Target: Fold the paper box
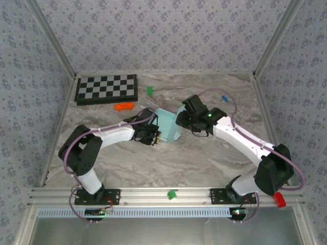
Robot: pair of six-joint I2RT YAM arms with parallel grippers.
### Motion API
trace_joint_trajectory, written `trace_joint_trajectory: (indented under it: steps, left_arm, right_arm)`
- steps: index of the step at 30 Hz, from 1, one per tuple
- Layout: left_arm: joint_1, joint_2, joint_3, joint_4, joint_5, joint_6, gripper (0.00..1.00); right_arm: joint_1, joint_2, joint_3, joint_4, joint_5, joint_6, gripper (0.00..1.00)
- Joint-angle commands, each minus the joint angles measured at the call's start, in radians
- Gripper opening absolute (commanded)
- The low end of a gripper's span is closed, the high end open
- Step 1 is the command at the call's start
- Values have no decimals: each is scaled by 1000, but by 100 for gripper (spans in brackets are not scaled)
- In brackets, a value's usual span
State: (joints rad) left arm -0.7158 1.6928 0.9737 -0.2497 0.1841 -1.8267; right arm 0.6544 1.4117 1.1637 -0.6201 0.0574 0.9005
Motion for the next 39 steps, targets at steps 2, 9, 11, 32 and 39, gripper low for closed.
trace_joint_trajectory:
  steps: [2, 9, 11, 32, 39]
  left_arm:
    - [-8, 22, 33, 3, 27, -54, 17]
    - [-8, 24, 36, 5, 30, -53, 17]
    - [-10, 24, 36, 6, 29, -53, 17]
    - [-9, 24, 31, 21, 37, -53, 18]
    - [-9, 21, 27, 37, 37, -47, 39]
  right_arm:
    - [7, -37, -4, 14, 23, -17, 50]
    - [6, -53, -17, 55, 5, -28, 52]
    - [4, -47, -16, 47, 4, -19, 52]
    - [1, 21, 14, 24, 0, -8, 27]
    - [-1, 23, 65, -68, 75, -30, 16]
